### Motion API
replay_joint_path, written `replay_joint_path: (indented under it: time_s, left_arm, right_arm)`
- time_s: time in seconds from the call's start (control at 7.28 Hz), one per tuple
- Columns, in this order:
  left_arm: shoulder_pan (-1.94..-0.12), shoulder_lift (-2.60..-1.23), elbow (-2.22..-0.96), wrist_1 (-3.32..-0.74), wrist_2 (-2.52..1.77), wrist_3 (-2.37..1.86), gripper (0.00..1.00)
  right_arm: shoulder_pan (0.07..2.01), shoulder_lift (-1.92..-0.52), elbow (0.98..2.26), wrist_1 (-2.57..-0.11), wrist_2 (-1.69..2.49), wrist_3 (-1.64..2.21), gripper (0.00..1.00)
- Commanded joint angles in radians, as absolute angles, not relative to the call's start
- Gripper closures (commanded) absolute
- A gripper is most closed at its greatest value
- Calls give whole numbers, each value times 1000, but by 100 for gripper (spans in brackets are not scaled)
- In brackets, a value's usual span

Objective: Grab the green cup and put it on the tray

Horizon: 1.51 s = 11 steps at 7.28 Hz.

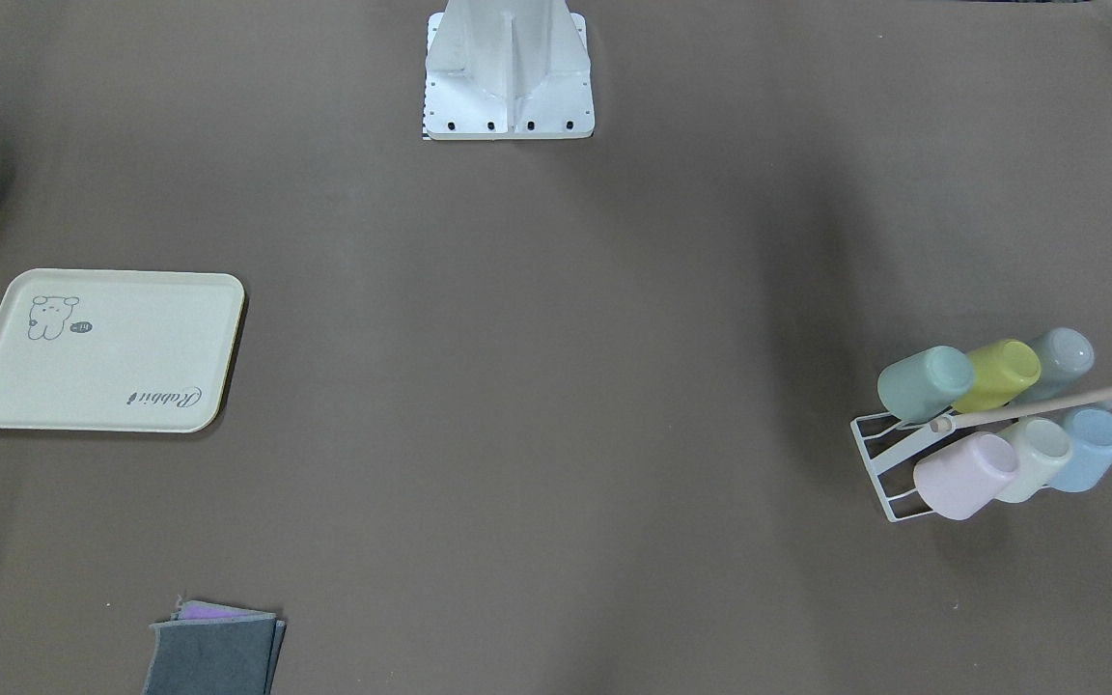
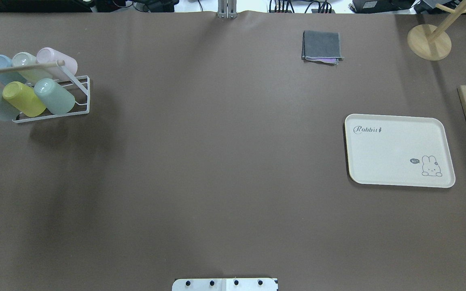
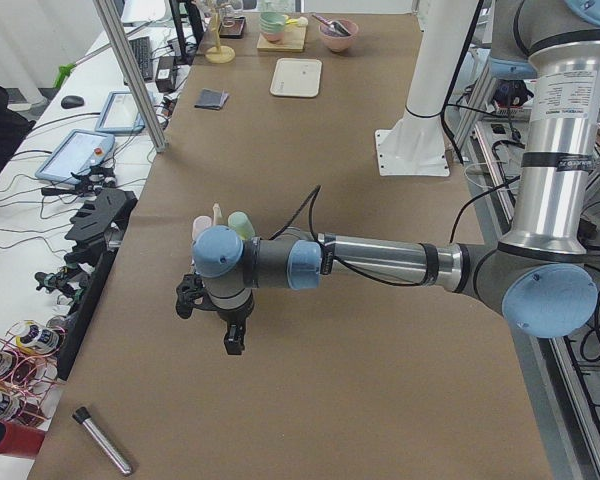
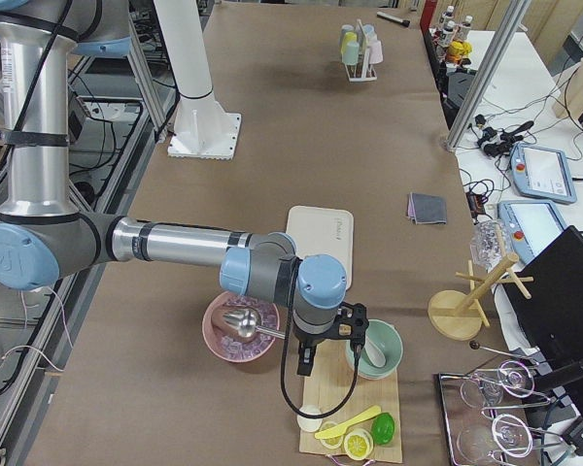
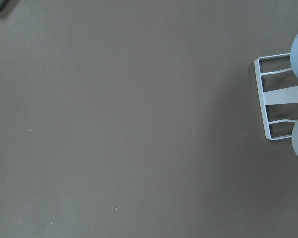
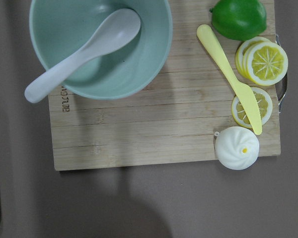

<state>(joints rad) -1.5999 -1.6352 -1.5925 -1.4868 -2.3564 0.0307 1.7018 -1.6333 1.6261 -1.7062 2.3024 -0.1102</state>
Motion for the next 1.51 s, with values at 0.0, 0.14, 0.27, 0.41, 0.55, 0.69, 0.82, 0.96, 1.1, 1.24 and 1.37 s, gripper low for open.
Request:
replay_joint_path:
  time_s: [0.0,0.14,0.27,0.41,0.55,0.69,0.82,0.96,1.1,1.24,1.37]
  left_arm:
    - [-1600,-1635,-1594,-1488,-2356,31,2]
    - [-1600,-1635,-1592,-1488,-2356,34,2]
    - [-1600,-1635,-1592,-1486,-2356,34,2]
    - [-1600,-1635,-1592,-1486,-2356,34,2]
    - [-1600,-1635,-1592,-1488,-2356,34,2]
    - [-1600,-1635,-1592,-1488,-2356,34,2]
    - [-1600,-1635,-1597,-1488,-2356,34,2]
    - [-1600,-1637,-1600,-1488,-2356,34,2]
    - [-1600,-1635,-1601,-1486,-2356,34,2]
    - [-1600,-1635,-1601,-1488,-2356,34,2]
    - [-1600,-1637,-1601,-1488,-2356,35,2]
  right_arm:
    - [1703,-1647,1652,-1707,2299,-114,0]
    - [1703,-1652,1645,-1707,2298,-114,0]
    - [1703,-1649,1651,-1707,2293,-114,0]
    - [1703,-1651,1654,-1704,2292,-115,0]
    - [1701,-1651,1648,-1650,2287,-115,0]
    - [1701,-1670,1644,-1591,2284,-118,0]
    - [1703,-1677,1673,-1571,2307,-98,0]
    - [1703,-1675,1675,-1569,2307,-81,0]
    - [1701,-1677,1675,-1568,2309,-81,0]
    - [1703,-1684,1675,-1568,2313,-92,0]
    - [1703,-1681,1680,-1568,2348,-124,0]
